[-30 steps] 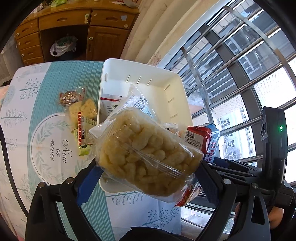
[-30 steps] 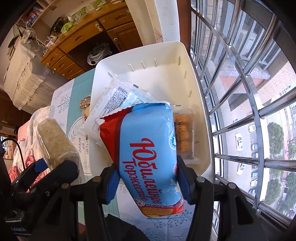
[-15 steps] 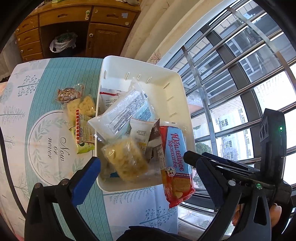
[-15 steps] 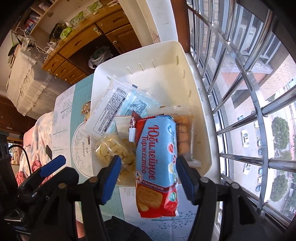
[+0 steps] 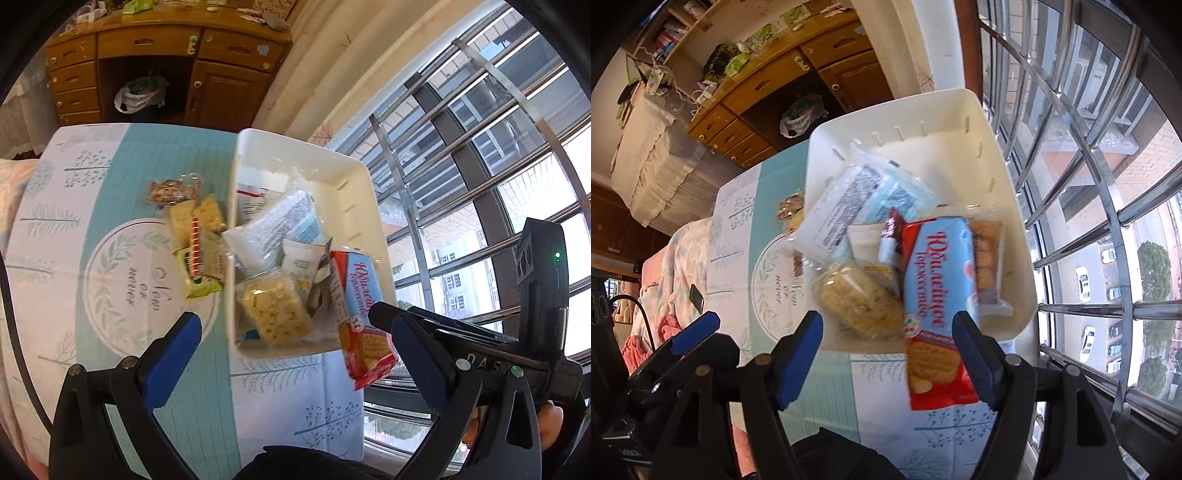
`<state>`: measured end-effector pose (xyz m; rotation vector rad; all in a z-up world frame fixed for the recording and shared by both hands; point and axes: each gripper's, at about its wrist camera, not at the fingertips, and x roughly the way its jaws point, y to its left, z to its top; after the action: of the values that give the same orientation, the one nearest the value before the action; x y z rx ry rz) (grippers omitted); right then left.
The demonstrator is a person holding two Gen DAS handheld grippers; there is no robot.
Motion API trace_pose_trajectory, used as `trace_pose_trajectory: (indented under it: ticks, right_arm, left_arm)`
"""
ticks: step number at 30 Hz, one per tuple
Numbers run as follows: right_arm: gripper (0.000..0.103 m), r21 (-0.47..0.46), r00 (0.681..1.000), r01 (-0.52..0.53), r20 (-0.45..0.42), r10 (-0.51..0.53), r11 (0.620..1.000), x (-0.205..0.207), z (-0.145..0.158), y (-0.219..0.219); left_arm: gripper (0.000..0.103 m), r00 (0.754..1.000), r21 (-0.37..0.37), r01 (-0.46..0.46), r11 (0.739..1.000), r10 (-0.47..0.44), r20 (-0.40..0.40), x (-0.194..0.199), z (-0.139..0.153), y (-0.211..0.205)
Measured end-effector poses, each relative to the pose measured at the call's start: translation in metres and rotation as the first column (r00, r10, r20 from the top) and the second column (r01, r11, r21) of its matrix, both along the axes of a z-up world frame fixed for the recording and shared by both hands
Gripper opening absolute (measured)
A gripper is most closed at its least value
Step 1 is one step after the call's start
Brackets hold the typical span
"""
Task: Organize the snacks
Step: 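Withdraw both tools from the tray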
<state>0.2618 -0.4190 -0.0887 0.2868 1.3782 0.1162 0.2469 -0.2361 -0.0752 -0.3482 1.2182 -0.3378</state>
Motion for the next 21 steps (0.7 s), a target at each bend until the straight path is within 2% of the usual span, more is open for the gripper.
trace_pose_trajectory:
  ticks: [12,21]
  right_arm:
    - [0.077,-0.009,0.998,-0.057,0.009,0.057,0.998,-0.034,0.004,0.07]
    - [0.078,-0.06,0.997,-0.043,0.06,0.047,0.997,-0.068,0.012,0.129]
  left_arm:
    - [0.102,0.995,0.063,-0.1,0.993,0.099,0.019,-0.039,0.013,0.082]
    - [0.102,0.995,0.122,-0.092,0.988,0.085,0.06,-0.06,0.03,0.139]
